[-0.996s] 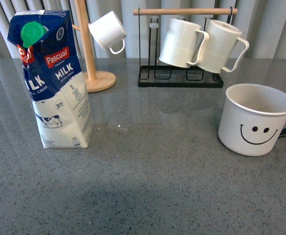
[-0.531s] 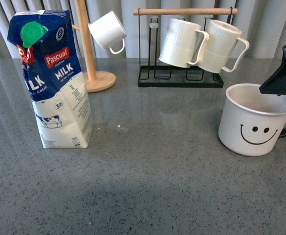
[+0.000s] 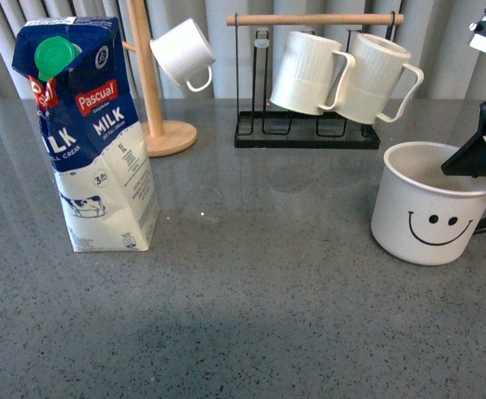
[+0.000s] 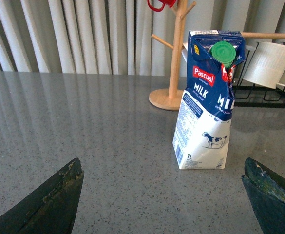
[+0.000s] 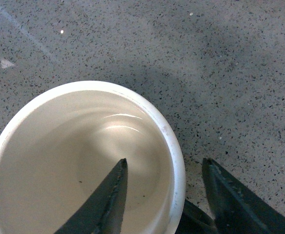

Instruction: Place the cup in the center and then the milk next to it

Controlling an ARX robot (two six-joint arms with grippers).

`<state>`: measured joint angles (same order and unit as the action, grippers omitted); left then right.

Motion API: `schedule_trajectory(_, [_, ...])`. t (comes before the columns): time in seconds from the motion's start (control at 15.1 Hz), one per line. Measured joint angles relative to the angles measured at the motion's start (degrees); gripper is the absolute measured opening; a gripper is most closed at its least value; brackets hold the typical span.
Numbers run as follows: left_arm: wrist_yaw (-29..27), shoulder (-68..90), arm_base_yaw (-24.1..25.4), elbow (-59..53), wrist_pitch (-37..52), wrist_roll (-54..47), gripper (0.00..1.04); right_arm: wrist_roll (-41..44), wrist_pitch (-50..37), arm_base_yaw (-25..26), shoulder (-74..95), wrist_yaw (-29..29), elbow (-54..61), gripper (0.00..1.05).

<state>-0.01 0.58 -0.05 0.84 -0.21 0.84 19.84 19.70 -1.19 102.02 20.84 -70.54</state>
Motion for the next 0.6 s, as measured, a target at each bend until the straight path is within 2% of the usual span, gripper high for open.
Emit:
schedule_trajectory(0.2, [0.00, 0.00, 0.00, 0.00, 0.00, 0.00, 0.98, -0.33, -0.42, -0.33, 0.04, -0.31, 0.00, 0.10])
schedule_trajectory(0.27, [0.00, 0.00, 0.00, 0.00, 0.00, 0.00, 0.98, -0.55, -0.46, -0.37, 0.04, -0.24, 0.00, 0.03])
schedule_trajectory(0.46, [0.00, 0.00, 0.00, 0.00, 0.00, 0.00, 0.98, -1.29, 0.15, -1.55, -0.02, -0.02, -0.63, 0.03])
schedule_trajectory(0.6, [0.00, 0.00, 0.00, 0.00, 0.00, 0.00, 0.98, -2.60, 0.85, -4.24, -0.39, 0.28, -1.46, 0.03])
